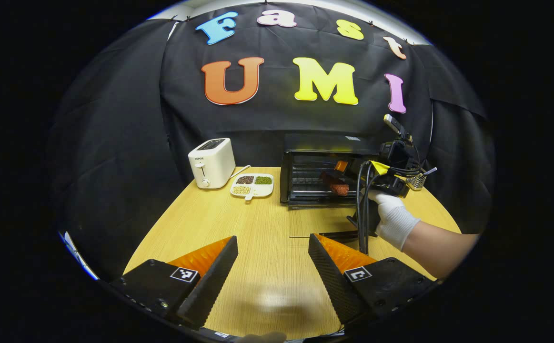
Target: Open the electric oven with the left hand, put the food in, and close the electric oven.
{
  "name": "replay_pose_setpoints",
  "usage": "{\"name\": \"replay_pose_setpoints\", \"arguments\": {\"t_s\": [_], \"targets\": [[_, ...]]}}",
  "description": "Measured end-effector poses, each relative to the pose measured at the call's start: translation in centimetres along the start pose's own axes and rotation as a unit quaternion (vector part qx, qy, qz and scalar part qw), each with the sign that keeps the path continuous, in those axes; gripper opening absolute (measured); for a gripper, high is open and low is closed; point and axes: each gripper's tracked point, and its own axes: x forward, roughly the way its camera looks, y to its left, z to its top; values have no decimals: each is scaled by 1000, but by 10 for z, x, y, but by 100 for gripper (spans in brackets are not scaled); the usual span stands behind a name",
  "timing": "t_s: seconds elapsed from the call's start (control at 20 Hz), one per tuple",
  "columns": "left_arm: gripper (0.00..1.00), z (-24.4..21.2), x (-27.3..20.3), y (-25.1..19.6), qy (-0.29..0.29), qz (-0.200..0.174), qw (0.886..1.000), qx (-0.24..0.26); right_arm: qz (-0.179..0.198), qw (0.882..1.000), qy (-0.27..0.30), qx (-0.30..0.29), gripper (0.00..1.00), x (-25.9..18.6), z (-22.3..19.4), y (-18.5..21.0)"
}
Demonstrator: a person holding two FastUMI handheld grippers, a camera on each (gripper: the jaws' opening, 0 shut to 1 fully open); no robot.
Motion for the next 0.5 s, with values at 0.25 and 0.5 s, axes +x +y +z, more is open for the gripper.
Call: {"name": "replay_pose_setpoints", "arguments": {"t_s": [0.25, 0.5], "targets": [[95, 9, -2, -7, -22, -5, 1000, 6, 45, 996, 27, -72, 94, -60, 11, 11], [96, 7, 5, -29, -32, -18, 999, -9, 49, 982, 4, -180, 95, -156, 59, -24]]}}
